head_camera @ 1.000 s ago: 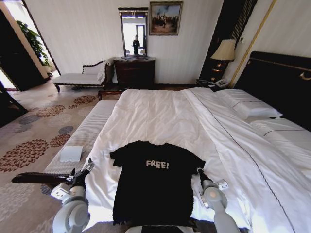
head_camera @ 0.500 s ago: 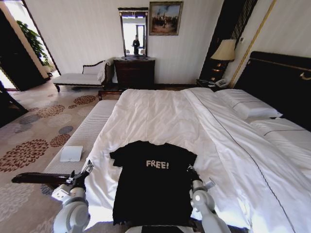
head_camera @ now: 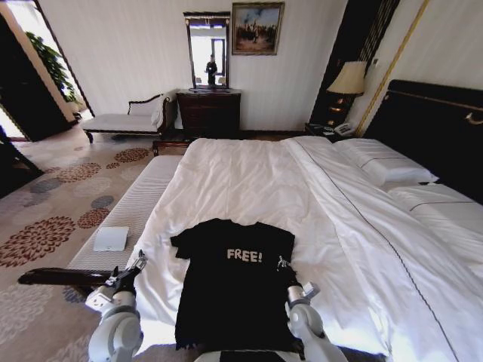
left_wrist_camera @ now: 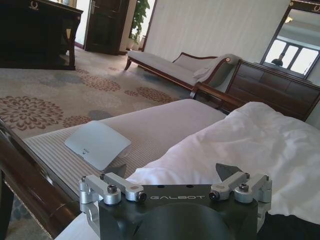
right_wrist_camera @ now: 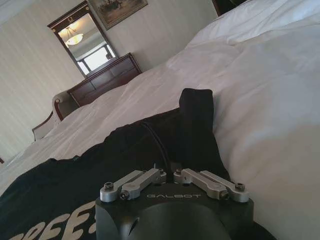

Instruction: Fold the clothes on the bed.

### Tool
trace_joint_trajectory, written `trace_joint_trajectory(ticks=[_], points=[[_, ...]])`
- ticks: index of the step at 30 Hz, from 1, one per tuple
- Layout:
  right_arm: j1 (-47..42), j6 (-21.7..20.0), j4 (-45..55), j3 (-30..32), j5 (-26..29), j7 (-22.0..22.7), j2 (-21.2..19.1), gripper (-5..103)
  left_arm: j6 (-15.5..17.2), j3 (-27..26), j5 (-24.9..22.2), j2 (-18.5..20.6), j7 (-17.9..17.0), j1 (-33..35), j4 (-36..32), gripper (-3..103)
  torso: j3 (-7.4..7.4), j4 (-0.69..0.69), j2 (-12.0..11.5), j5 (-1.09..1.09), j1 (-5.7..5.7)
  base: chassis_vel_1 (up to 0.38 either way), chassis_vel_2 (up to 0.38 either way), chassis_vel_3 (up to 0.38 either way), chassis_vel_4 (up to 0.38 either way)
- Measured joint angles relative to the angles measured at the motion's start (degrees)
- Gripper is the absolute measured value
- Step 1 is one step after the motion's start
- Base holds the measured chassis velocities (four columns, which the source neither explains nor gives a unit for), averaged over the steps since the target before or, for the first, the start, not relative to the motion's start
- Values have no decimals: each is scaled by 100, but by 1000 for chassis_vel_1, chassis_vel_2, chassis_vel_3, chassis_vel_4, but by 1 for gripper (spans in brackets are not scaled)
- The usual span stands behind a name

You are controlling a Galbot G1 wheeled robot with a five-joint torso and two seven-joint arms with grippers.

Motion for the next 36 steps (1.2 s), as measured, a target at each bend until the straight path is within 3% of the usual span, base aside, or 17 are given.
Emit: trace_joint_trajectory(ticks=[12,18,19,21,24,28,31,33,35,36], points=[[-47,470,-326,-191,-266,-740,-46,1,7,201,155,-15,-61,-118,79,100,0,0,0,0,0,0,0,0,0],[-34,577,-387,-197,-363,-782,-45,-1,16,210,158,17,-77,-138,84,100,0,0,0,0,0,0,0,0,0],[-35,630,-405,-183,-463,-779,-42,4,16,198,154,28,-77,-138,84,100,0,0,0,0,0,0,0,0,0],[-38,681,-418,-172,-551,-777,-40,4,16,188,148,37,-78,-135,84,100,0,1,0,0,0,0,0,0,0],[-86,866,-412,-146,-733,-861,-26,21,16,137,121,61,-75,-99,86,100,0,0,0,0,0,0,0,0,0],[-99,905,-310,-140,-756,-893,-10,32,8,79,96,74,-59,-62,87,100,0,0,0,0,0,0,0,0,0],[-28,878,-277,-153,-806,-772,-8,49,-3,-4,31,85,-44,-23,87,100,0,0,0,0,0,0,0,0,0],[3,857,-262,-166,-824,-694,-14,49,-8,-37,11,89,-38,-11,87,100,0,1,0,0,0,0,0,0,0],[70,782,-175,-193,-885,-491,-55,59,-22,-98,-30,93,-23,10,91,100,0,0,0,0,0,0,0,0,0],[70,782,-175,-193,-885,-491,-55,59,-22,-98,-30,93,-23,10,91,100,0,0,0,0,0,0,0,0,0]])
